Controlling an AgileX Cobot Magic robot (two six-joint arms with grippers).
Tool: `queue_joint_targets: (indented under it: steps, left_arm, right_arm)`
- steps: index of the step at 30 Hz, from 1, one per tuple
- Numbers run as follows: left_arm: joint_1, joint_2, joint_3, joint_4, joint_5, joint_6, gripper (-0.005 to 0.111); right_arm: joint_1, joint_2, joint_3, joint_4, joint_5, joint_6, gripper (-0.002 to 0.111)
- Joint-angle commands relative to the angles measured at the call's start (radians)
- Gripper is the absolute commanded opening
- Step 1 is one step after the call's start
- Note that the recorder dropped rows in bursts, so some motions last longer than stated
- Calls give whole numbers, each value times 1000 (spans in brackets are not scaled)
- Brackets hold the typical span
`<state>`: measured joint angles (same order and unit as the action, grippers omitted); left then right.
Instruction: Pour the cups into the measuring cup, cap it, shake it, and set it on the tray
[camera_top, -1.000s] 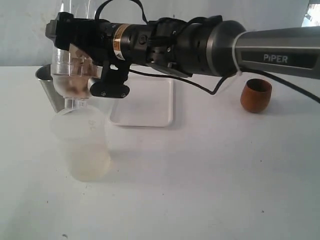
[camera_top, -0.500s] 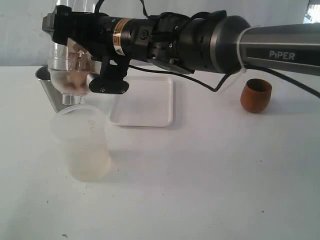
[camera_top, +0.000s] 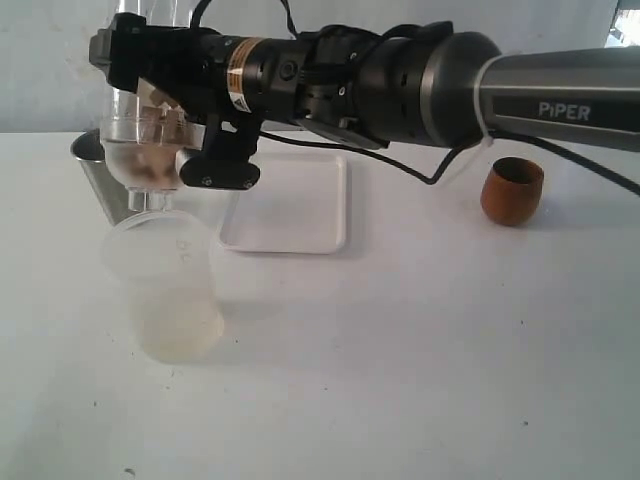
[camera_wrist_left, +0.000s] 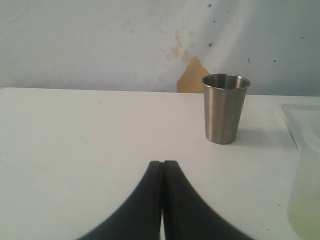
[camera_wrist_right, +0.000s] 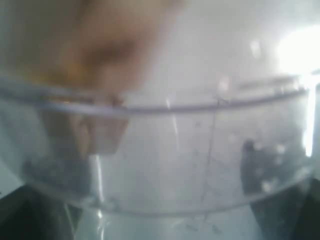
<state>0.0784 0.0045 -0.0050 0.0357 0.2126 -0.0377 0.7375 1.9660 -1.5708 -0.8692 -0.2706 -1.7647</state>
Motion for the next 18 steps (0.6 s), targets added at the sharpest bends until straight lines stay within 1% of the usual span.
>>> queue_joint_targets:
  steps: [1, 5, 8, 18]
  left_arm:
    - [-1, -4, 5, -12, -10, -2, 0]
    - [-1, -4, 5, -12, -10, -2, 0]
    - [-1, -4, 5, -12, -10, -2, 0]
    - [-1, -4, 5, -12, -10, -2, 0]
  right_arm:
    - [0, -20, 20, 19, 10, -3, 0]
    - [0, -22, 18, 22, -21, -3, 0]
    - [0, -24, 8, 69, -58, -3, 0]
    - [0, 16, 26, 74, -7, 16, 0]
